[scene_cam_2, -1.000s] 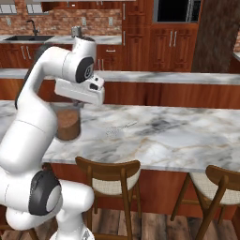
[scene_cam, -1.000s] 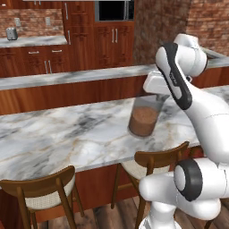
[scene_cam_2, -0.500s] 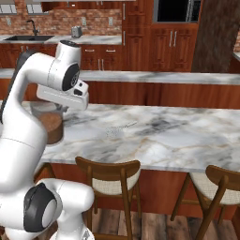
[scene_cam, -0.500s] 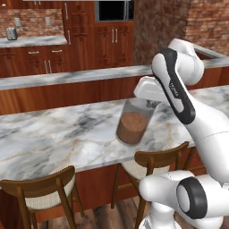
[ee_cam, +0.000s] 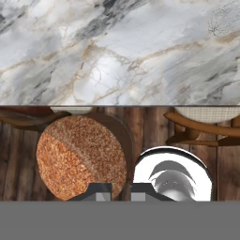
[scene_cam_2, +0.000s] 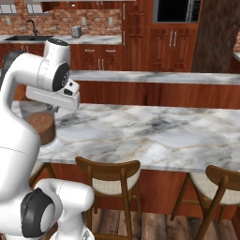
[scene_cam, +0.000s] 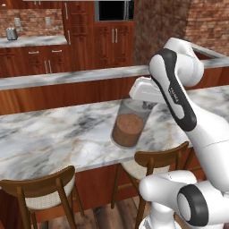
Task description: Pick the candle and jar from the dining table and place them in the open cabinet. Close the cabinet after placing the objects.
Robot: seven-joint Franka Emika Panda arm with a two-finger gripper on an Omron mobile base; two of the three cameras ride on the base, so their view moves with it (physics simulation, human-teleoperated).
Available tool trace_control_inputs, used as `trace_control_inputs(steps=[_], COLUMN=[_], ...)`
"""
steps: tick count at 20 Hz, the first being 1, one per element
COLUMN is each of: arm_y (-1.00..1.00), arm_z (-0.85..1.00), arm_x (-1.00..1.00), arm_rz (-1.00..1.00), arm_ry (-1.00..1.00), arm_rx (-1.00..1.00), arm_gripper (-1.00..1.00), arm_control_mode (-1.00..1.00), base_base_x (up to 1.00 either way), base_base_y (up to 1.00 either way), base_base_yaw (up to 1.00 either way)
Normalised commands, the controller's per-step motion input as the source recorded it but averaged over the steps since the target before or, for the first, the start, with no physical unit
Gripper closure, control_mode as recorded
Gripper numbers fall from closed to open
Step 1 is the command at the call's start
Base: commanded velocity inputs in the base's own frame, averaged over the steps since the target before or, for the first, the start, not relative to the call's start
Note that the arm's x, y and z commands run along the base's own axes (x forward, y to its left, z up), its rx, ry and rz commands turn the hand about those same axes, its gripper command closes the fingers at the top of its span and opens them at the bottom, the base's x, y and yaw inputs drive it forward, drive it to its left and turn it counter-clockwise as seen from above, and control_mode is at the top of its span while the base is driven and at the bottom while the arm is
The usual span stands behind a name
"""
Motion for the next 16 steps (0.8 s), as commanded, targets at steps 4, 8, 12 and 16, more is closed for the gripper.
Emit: trace_control_inputs(steps=[4,8,12,16], arm_y=[-0.09,-0.08,0.0,0.0], arm_z=[0.24,0.16,0.05,0.08], arm_x=[-0.39,-0.47,-0.53,-0.23], arm_rz=[0.0,0.0,0.01,0.0], arm_ry=[0.0,0.0,-0.03,-0.02], arm_rx=[0.01,0.01,0.0,0.0], arm_gripper=[1.0,1.0,1.0,1.0], arm_control_mode=[-1.0,-1.0,-1.0,-1.0], base_base_x=[0.0,0.0,0.0,0.0], base_base_y=[0.0,0.0,0.0,0.0], base_base_yaw=[0.0,0.0,0.0,0.0])
